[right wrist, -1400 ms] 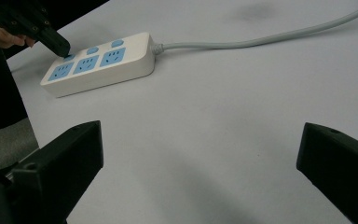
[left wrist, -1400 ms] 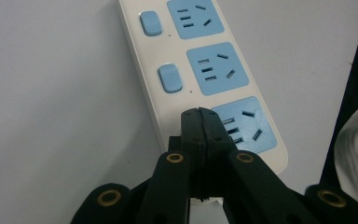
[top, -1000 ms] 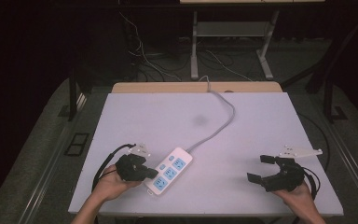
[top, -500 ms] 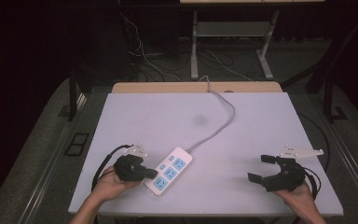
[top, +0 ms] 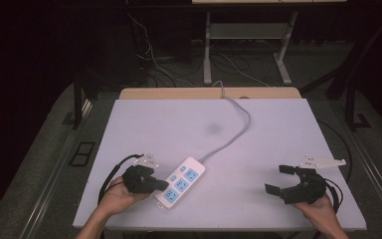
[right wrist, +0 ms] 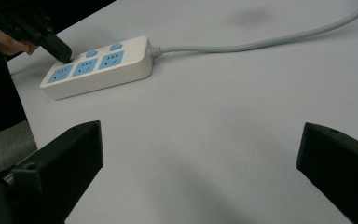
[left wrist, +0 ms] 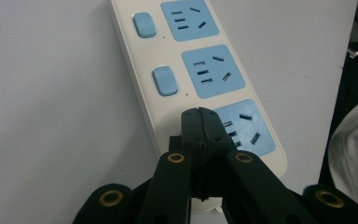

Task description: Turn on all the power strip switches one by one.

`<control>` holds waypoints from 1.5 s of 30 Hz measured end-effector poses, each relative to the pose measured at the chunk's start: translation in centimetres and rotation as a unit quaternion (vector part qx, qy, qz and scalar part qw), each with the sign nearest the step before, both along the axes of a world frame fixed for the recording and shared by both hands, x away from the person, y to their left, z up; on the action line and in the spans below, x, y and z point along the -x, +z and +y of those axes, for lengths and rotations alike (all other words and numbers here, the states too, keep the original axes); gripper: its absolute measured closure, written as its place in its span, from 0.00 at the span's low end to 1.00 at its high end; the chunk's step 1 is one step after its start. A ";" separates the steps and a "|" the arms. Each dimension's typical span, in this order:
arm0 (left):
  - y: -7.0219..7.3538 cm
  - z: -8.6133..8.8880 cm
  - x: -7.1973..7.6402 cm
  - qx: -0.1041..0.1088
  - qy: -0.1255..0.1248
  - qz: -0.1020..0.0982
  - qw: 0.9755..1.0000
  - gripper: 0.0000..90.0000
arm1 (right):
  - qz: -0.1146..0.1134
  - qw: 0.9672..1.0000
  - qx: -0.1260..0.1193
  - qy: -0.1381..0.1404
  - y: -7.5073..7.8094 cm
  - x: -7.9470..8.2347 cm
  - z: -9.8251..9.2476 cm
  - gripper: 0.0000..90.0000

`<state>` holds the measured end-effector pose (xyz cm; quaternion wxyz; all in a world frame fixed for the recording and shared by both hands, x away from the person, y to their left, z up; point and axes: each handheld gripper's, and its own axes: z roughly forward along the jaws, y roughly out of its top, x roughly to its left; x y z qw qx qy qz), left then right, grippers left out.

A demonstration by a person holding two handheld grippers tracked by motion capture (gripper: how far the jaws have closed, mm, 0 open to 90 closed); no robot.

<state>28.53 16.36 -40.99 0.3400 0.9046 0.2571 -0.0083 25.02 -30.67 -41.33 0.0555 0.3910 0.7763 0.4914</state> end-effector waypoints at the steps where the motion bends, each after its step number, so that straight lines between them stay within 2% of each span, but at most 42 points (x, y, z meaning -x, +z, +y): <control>1: 0.0 0.0 0.0 -0.004 0.002 0.000 1.000 1.00 | 0.001 1.000 0.000 0.000 0.0 0.0 0.0 0.00; 3: 0.1 0.1 -0.1 -0.006 0.001 0.005 1.000 1.00 | 0.001 1.000 0.001 0.000 0.0 0.0 0.0 0.00; 7: 0.8 0.1 -0.3 0.001 -0.001 -0.003 1.000 1.00 | 0.000 1.000 0.002 0.000 0.0 0.0 0.0 0.00; 22: 3.1 -0.7 -1.0 -0.020 -0.020 -0.016 0.999 1.00 | 0.001 1.000 -0.001 -0.004 0.0 -0.1 -0.2 0.00; 30: 4.0 -0.8 -1.8 -0.019 -0.018 -0.022 0.999 1.00 | 0.001 1.000 -0.001 -0.003 0.0 -0.1 -0.2 0.00; 38: 4.4 -1.2 -2.6 -0.022 -0.017 -0.028 0.999 0.99 | 0.001 1.000 0.002 -0.001 -0.1 -0.1 -0.1 0.00; 45: 4.0 -1.7 -3.1 -0.023 -0.014 -0.027 0.999 0.99 | 0.003 1.000 0.001 -0.001 -0.1 -0.2 -0.1 0.00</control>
